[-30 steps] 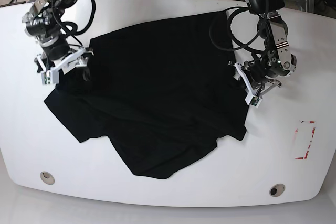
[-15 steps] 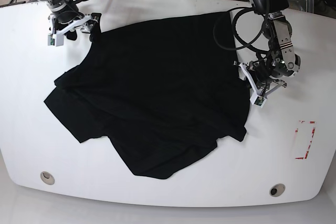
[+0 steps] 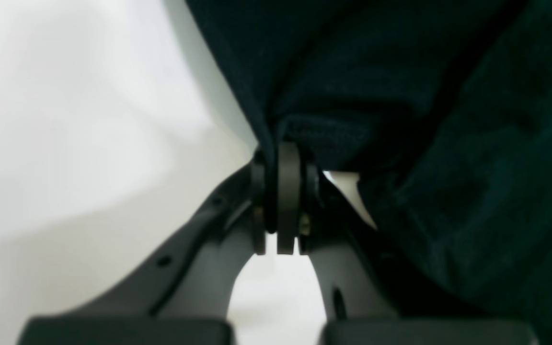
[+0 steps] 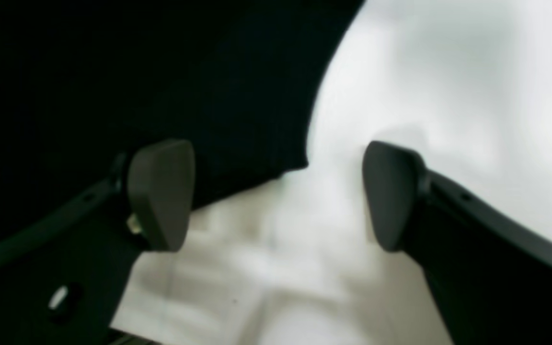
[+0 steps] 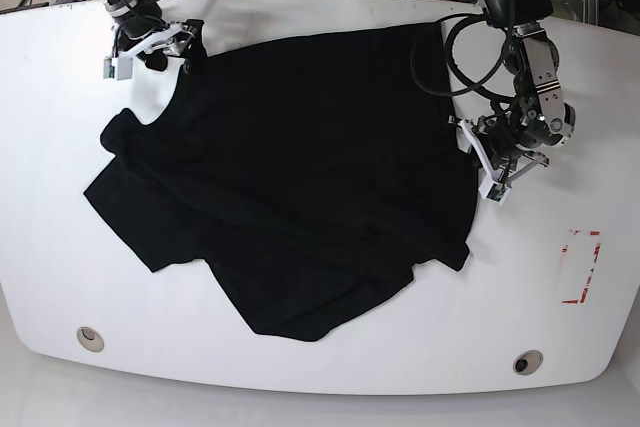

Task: Layout the t-shirt on the table in an organized manner, then fold the t-shirt properly
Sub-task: 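Drag the shirt edge with the right gripper away from the left gripper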

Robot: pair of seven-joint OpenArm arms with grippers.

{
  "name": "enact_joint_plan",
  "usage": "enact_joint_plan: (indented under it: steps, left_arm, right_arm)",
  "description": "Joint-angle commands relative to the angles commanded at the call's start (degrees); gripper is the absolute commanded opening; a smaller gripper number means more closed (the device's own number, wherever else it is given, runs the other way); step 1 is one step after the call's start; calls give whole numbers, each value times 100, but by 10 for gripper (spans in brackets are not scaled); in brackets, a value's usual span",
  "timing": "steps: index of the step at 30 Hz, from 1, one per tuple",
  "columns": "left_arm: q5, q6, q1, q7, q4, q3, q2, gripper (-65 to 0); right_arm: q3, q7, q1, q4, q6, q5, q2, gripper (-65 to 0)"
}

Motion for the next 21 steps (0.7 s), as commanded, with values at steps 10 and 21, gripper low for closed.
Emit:
enact_joint_plan:
  steps: [10,21]
  left_arm:
    - [0,-9,9,0,0,0,0,-650]
    - [0,-9,9,0,0,0,0,-650]
  right_arm:
    - [-431,-62,0,-88,0,-9,-105,-125]
    - [-598,-62,18,-88,0,-18,-114,-235]
